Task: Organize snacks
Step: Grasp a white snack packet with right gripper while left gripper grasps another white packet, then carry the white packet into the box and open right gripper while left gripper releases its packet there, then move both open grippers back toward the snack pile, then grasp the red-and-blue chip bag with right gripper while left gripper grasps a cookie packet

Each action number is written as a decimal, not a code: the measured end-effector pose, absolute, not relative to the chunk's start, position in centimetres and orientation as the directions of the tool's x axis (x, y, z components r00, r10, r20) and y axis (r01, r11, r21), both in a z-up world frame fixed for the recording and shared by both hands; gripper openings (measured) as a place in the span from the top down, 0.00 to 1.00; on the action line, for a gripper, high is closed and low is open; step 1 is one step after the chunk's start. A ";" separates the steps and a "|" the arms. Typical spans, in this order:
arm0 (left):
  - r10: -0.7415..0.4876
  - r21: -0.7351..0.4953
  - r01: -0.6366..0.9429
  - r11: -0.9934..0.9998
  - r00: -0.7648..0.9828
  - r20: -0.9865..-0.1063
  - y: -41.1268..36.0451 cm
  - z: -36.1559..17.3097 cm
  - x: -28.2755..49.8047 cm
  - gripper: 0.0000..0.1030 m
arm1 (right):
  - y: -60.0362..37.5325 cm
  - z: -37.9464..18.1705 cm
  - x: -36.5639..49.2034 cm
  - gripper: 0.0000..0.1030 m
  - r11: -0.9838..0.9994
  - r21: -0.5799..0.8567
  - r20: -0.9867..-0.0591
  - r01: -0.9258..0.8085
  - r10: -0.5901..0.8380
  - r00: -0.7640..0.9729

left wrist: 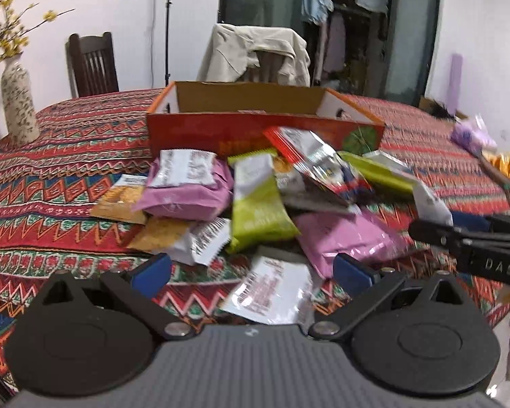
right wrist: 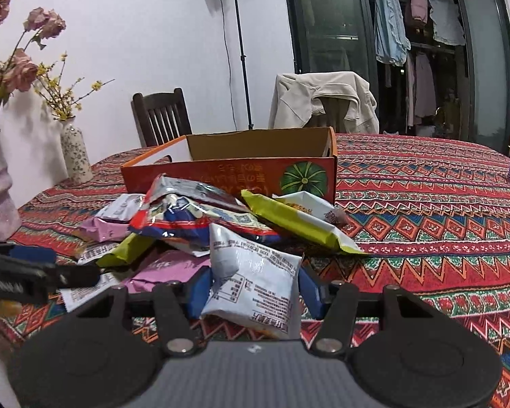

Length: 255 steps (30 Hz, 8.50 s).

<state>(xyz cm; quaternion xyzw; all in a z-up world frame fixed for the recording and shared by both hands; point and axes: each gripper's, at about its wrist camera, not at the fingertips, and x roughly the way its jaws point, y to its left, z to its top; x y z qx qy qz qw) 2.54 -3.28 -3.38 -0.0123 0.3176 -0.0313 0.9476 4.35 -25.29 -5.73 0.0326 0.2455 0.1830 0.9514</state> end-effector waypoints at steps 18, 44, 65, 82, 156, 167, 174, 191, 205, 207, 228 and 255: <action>-0.052 0.017 0.083 0.996 0.763 -0.644 -6.0 -6.0 3.6 0.02 | -25.5 -5.8 3.1 0.46 0.931 0.154 -0.447 -0.332 0.366 0.816; -0.065 0.040 0.105 0.994 0.827 -0.559 -4.6 -5.4 0.7 0.52 | -24.3 -5.7 2.3 0.46 0.930 0.113 -0.459 -0.350 0.361 0.812; -0.045 0.050 0.071 0.996 0.917 -0.396 -2.9 -0.6 -1.0 0.52 | -24.0 -3.6 1.7 0.46 0.931 0.084 -0.419 -0.355 0.356 0.835; -0.050 -0.003 0.052 0.999 0.944 -0.326 -2.3 2.8 4.1 0.52 | -23.8 -0.5 5.5 0.46 0.943 0.074 -0.364 -0.324 0.328 0.871; 0.064 -0.159 -0.124 0.980 0.938 -0.340 0.5 4.4 19.1 0.00 | -21.1 0.1 23.1 0.00 0.954 0.156 -0.377 -0.257 0.298 0.877; 0.059 -0.131 -0.109 0.985 0.939 -0.339 0.8 4.2 12.7 0.00 | -22.6 -0.7 16.3 0.00 0.940 0.143 -0.407 -0.309 0.340 0.848; 0.054 -0.094 -0.096 0.991 0.926 -0.374 1.5 1.7 8.8 0.00 | -23.0 -2.6 12.6 0.00 0.934 0.145 -0.447 -0.327 0.357 0.820; 0.024 -0.108 -0.080 0.991 0.896 -0.444 3.4 -1.5 4.7 0.00 | -23.0 -4.7 8.4 0.00 0.936 0.140 -0.509 -0.323 0.348 0.788; 0.011 -0.055 -0.053 0.997 0.816 -0.578 2.9 -3.7 6.1 0.00 | -22.1 -5.0 8.5 0.00 0.934 0.126 -0.534 -0.334 0.347 0.771; 0.026 -0.046 -0.066 0.997 0.801 -0.598 2.9 -4.0 6.6 0.00 | -22.1 -5.1 8.5 0.00 0.934 0.126 -0.536 -0.334 0.348 0.769; 0.034 0.017 -0.031 0.999 0.738 -0.674 1.3 -5.6 9.4 0.03 | -23.0 -5.9 8.7 0.00 0.937 0.160 -0.542 -0.310 0.346 0.766; 0.034 -0.031 -0.061 0.998 0.833 -0.553 3.5 -2.6 3.3 0.29 | -22.4 -5.9 7.6 0.00 0.928 0.166 -0.528 -0.333 0.369 0.765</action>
